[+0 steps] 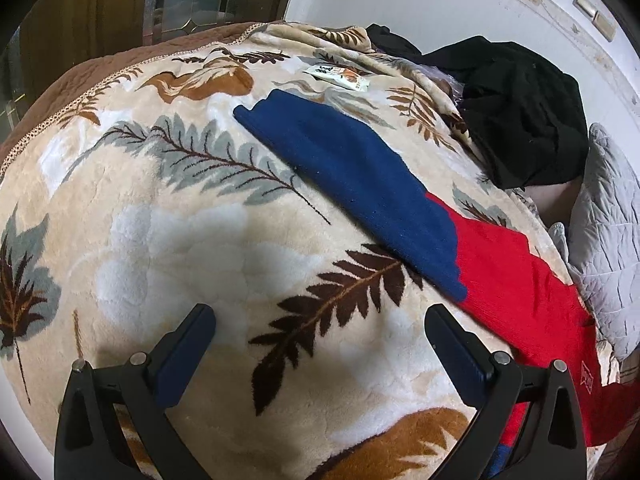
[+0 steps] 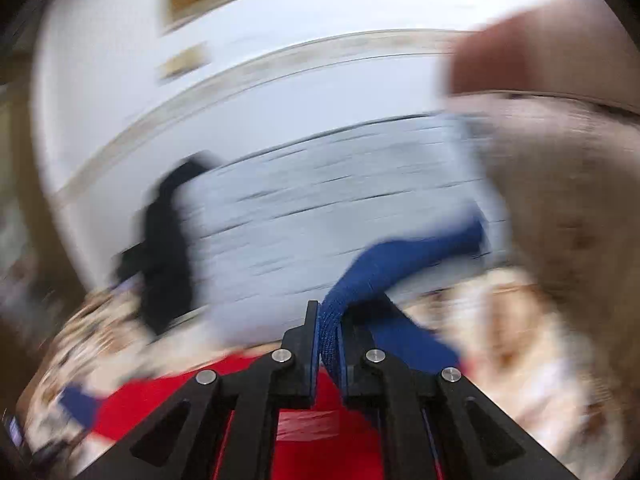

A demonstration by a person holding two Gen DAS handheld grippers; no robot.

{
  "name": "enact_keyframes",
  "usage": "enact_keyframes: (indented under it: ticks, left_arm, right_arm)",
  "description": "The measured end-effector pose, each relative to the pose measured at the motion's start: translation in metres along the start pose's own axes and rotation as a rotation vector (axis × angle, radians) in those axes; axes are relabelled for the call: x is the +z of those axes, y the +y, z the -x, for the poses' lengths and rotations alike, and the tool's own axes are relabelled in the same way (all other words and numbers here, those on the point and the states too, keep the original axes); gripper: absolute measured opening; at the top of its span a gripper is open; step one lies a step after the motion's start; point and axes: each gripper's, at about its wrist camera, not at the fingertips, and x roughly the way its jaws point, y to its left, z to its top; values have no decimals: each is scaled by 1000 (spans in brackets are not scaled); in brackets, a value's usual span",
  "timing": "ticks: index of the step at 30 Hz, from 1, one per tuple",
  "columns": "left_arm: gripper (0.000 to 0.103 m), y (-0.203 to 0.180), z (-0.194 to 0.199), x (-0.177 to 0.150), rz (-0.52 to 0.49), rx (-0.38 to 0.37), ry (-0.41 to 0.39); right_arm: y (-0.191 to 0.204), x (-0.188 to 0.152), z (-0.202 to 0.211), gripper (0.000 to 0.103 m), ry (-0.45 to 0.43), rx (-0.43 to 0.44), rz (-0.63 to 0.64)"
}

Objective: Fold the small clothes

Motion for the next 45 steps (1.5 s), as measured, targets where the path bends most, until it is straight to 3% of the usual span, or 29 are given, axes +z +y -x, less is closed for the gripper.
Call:
enact_keyframes:
  ticks: [1,3,6,11,15,19,23,26,28,30,35,36,38,39,41,44,45]
  left_arm:
    - [103,0,0,0,0,-3,2]
    - [103,-1,1,-1,-9,-9,5]
    - [103,-4,3,-2,-28,-24,5]
    - [103,-27,13,-7,-103,-78,-35]
    - [103,-70,33,-16,-217,-268,5]
    - [103,-144,49,-20,-310,-511,112]
    - [103,-228,35,-26,-409,-603,220]
    - [99,-274,-4,-33,-435,-590,334]
    - [93,-286,-36,-36,-405,-515,393]
    - [87,-284,-59,-38,-367,-450,428]
    - [70,-280,-74,-45,-362,-421,436]
    - [63,-281,-73,-46,-367,-416,429]
    - [6,-281,-77,-46,-382,-341,427]
    - [7,-280,-81,-42,-371,-327,440]
    - [7,-275,-66,-38,-351,-336,388]
    - [7,-259,-6,-41,-356,-382,175]
    - [7,-251,2,-50,-364,-368,138]
  right_arm:
    - [19,-18,-15,21,50,48,21]
    - [43,-63,-51,89,203,119,26]
    - [31,-117,-81,89,333,116,-49]
    - [-4,-136,-28,89,241,130,-161]
    - [-14,-149,-6,89,209,163,-160]
    - [-35,-174,-18,89,277,189,-287]
    - [-36,-176,-17,89,251,237,-311]
    - [-37,-178,-18,89,237,262,-330]
    - [-37,-179,-17,89,230,275,-339]
    - [-41,-181,-17,89,230,283,-345]
    - [-43,-182,-18,89,226,292,-348]
    - [-43,-182,-19,89,227,291,-346]
    - [-42,-182,-19,89,227,291,-346]
    - [-42,-182,-18,89,227,291,-347]
    - [-42,-182,-18,89,227,289,-346]
    - [-43,-182,-19,89,227,290,-348]
    - [-42,-182,-19,89,227,289,-347]
